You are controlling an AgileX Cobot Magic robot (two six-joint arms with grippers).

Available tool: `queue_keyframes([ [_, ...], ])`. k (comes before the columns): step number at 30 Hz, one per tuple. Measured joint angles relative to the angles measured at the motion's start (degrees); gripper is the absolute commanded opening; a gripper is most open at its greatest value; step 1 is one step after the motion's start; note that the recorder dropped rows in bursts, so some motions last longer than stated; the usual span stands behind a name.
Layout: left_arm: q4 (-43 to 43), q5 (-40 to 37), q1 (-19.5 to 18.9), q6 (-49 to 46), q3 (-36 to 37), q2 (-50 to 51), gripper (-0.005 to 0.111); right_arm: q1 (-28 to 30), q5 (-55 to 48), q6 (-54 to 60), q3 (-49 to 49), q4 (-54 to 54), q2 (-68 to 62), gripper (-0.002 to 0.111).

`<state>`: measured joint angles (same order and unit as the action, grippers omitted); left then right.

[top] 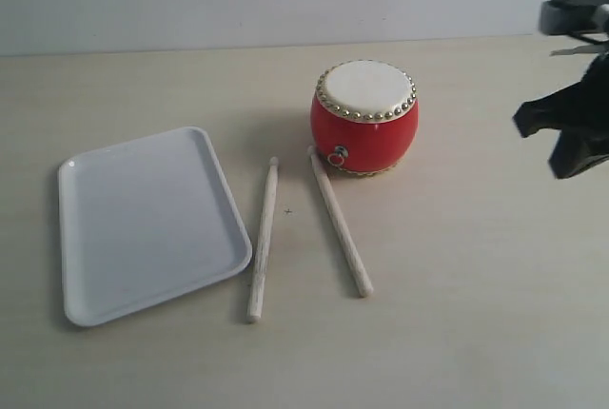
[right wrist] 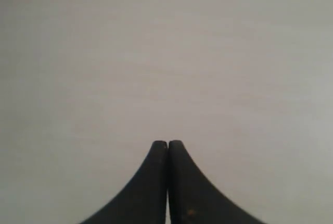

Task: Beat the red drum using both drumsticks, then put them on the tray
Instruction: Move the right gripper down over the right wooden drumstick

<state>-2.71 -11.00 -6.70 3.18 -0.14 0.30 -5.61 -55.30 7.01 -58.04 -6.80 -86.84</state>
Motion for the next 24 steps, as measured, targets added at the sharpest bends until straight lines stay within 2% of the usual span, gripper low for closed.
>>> queue_keyframes([
  [1,0.00,0.00,0.00,0.00,0.00,0.00,0.000,-1.42,-0.61,1.18,0.00,-1.72,-0.51,0.000],
  [4,0.00,0.00,0.00,0.00,0.00,0.00,0.000,-11.56,-0.38,-0.40,0.00,-0.18,-0.95,0.000],
  [7,0.00,0.00,0.00,0.00,0.00,0.00,0.000,-17.45,2.93,-1.81,0.00,-0.18,-0.95,0.000],
  [11,0.00,0.00,0.00,0.00,0.00,0.00,0.000,-18.50,7.32,-2.04,0.00,-3.34,-1.08,0.003],
  [17,0.14,0.00,0.00,-0.19,0.00,0.00,0.000,-18.75,6.97,-1.02,0.00,-7.88,-4.99,0.026],
  [24,0.14,0.00,0.00,-0.56,0.00,0.00,0.000,-23.88,7.04,-0.99,0.00,-9.71,-7.59,0.028],
])
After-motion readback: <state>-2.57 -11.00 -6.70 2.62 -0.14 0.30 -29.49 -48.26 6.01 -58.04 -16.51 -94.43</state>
